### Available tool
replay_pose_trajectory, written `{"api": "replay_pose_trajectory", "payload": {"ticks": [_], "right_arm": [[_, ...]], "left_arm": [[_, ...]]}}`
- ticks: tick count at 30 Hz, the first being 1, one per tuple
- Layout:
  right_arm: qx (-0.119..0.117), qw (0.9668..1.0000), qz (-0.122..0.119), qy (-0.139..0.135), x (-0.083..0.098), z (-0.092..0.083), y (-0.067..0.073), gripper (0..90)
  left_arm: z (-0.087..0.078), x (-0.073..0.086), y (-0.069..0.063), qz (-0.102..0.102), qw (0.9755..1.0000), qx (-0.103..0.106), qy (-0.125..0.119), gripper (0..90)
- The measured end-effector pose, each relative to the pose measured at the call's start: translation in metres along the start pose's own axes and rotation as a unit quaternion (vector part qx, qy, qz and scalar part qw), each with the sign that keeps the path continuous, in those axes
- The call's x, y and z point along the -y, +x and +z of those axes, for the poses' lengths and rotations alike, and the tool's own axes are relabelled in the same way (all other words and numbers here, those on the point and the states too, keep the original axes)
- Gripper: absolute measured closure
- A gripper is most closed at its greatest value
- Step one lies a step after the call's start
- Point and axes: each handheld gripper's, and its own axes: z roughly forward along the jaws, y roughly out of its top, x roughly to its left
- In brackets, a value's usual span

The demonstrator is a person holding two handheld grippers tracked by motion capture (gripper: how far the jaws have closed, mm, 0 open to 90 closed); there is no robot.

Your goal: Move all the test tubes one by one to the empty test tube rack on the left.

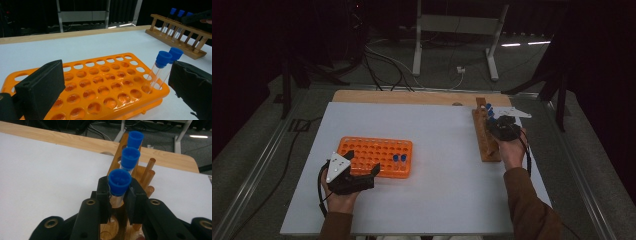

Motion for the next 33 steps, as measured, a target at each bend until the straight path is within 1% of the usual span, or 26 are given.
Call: {"api": "replay_pose_trajectory", "payload": {"ticks": [3,6,11,20,26,33], "right_arm": [[0.002,1.0,0.002,-0.001,0.0,0.001,0.002,76.6],[0.011,0.9999,0.0,-0.001,0.0,0.0,0.002,76.7],[0.013,0.9999,0.001,-0.009,-0.001,-0.003,0.002,76.8],[0.01,0.9995,-0.006,-0.028,-0.009,-0.017,0.002,76.9],[0.006,0.9991,-0.014,-0.041,-0.018,-0.03,0.003,76.9],[-0.001,0.9983,-0.017,-0.055,-0.025,-0.043,0.002,76.9]], "left_arm": [[0.0,0.0,0.0,0.0,1.0,0.001,0.0,2.3],[0.0,0.0,0.001,-0.002,1.0,0.002,0.0,2.3],[0.0,0.0,0.001,-0.001,1.0,0.001,0.001,2.2],[0.0,0.0,0.001,0.0,1.0,0.001,0.002,1.8],[-0.001,0.0,0.001,-0.001,1.0,0.003,0.002,1.8],[0.0,-0.001,0.002,0.001,1.0,0.002,0.005,1.8]]}}
